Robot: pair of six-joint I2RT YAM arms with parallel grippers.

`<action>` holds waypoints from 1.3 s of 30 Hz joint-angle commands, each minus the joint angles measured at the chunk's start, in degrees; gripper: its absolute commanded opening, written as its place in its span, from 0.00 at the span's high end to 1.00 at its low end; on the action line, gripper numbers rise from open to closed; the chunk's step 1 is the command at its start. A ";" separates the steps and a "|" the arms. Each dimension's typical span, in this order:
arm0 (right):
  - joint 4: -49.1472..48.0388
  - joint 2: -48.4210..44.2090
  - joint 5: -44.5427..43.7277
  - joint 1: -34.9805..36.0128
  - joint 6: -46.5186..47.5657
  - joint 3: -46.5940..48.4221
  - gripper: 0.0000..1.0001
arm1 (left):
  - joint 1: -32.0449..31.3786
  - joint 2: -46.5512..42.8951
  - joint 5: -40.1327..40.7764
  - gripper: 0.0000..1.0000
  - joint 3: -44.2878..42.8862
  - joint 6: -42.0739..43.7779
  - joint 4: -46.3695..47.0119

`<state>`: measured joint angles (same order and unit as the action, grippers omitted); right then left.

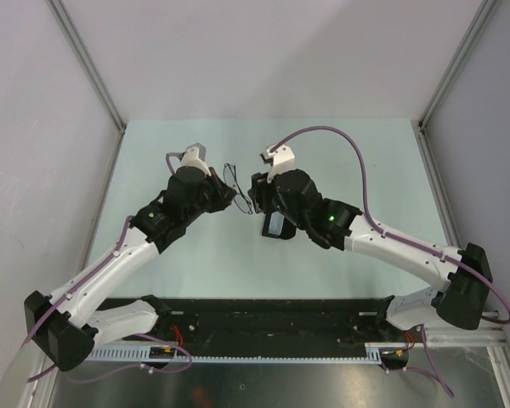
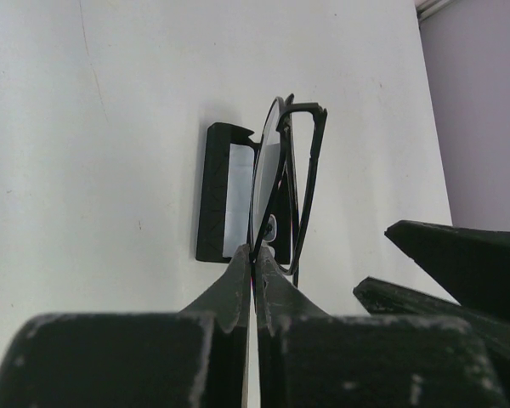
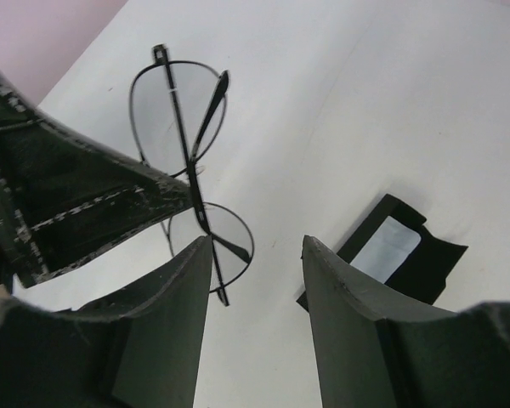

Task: Organize the sunglasses
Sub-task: Pass from the left arm to the right

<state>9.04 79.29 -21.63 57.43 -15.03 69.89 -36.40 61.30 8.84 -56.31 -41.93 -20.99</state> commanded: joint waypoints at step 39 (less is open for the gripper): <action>-12.64 15.55 -19.50 7.61 5.98 8.77 0.71 | -0.34 1.98 4.34 0.99 -4.51 -2.10 -0.01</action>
<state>-2.44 93.78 -37.58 64.73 -6.81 76.16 -36.16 64.27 12.78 -57.78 -42.19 -23.75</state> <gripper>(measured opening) 0.276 0.011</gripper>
